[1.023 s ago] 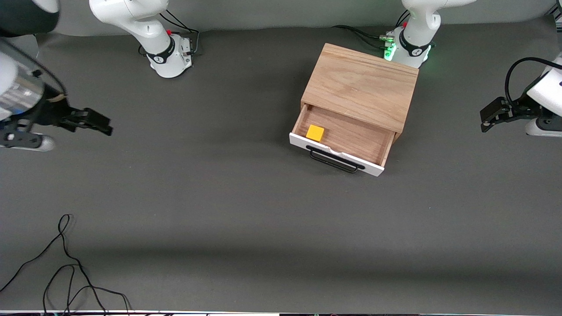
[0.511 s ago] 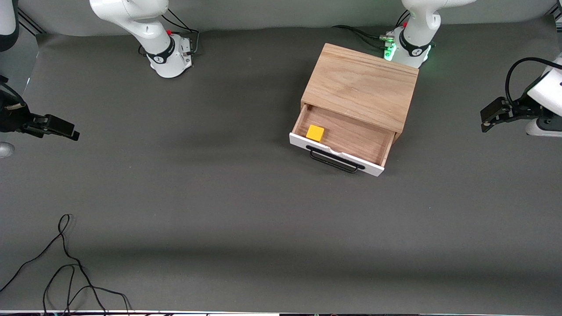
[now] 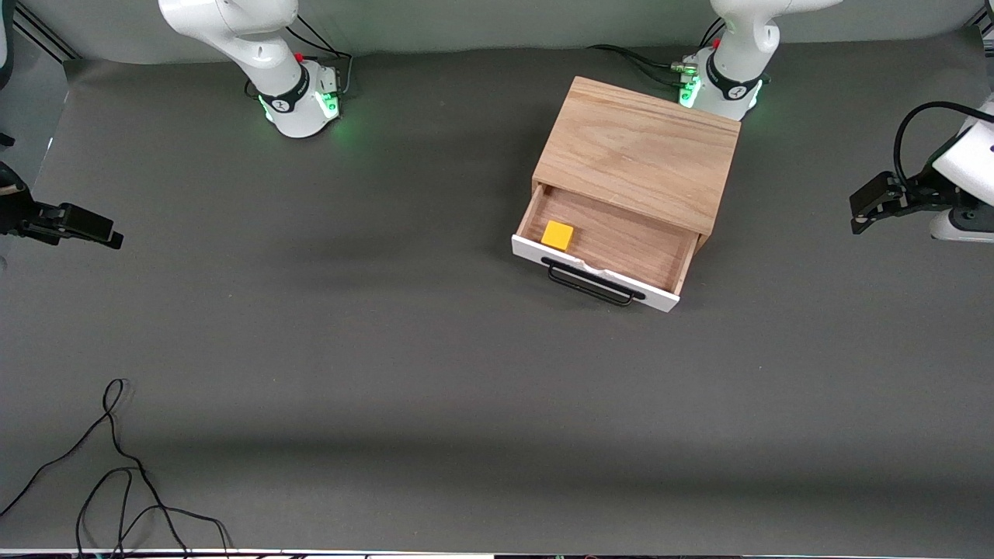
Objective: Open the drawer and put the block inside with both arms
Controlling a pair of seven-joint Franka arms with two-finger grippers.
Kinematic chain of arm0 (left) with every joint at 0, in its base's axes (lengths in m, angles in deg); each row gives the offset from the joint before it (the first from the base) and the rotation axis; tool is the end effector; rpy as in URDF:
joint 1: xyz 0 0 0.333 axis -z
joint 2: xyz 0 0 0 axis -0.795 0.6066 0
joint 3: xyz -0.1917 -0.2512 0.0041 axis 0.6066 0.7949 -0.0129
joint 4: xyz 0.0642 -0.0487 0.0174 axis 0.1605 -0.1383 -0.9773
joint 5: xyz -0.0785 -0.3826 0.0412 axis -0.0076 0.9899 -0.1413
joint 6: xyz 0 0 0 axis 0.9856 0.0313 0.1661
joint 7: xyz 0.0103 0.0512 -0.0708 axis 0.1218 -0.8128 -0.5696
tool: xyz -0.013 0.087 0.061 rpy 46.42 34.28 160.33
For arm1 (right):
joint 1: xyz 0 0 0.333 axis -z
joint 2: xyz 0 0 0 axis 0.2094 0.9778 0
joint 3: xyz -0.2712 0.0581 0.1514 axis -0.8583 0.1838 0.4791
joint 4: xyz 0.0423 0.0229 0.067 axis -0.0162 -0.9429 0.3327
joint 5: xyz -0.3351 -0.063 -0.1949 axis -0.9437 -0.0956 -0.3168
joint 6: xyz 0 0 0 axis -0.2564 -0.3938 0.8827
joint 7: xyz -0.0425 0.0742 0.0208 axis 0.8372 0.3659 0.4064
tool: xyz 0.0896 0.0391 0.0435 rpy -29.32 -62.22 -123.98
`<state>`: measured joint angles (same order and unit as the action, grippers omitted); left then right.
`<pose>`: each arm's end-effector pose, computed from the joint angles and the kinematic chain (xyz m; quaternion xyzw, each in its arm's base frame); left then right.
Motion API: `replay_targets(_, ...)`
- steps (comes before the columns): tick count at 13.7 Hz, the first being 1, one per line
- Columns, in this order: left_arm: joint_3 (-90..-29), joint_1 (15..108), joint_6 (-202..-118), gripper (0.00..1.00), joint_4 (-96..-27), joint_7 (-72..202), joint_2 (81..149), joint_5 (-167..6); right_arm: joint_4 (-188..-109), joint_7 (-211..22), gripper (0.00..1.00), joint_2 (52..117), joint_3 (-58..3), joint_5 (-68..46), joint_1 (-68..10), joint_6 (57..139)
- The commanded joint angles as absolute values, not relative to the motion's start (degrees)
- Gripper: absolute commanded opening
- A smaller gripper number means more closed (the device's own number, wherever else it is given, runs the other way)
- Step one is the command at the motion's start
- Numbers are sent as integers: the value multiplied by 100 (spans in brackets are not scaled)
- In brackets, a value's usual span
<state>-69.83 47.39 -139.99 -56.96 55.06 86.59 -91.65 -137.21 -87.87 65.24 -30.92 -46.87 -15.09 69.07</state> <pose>0.5495 -0.0241 0.6160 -0.9977 0.0541 -0.0329 0.0220 0.5660 -0.0508 0.6061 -0.9973 0.0633 0.0375 0.0061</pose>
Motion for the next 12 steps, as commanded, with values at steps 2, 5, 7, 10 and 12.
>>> replay_targets(2,-6962,4694,-13898,100,-5621,5524,8671,-9118,-13805,-8933,100,6445,-3001,-4756,-1402,6979)
replay_targets(5,-6962,4703,-13898,100,-5621,5524,8671,-9118,-13805,-8924,100,6436,-3001,-4756,-1428,6961)
replay_targets(7,-6962,4703,-13898,100,-5621,5524,8671,-9118,-13788,-8924,100,6454,-3001,-4756,-1428,6961)
replay_targets(10,-6970,4703,-13854,100,-5621,5515,8671,-9118,-13788,-8933,100,6445,-3010,-4756,-1428,6961)
replay_targets(12,-6971,4703,-13836,100,-5612,5463,8671,-9136,-13788,-8924,100,6445,-3001,-4756,-1428,6961)
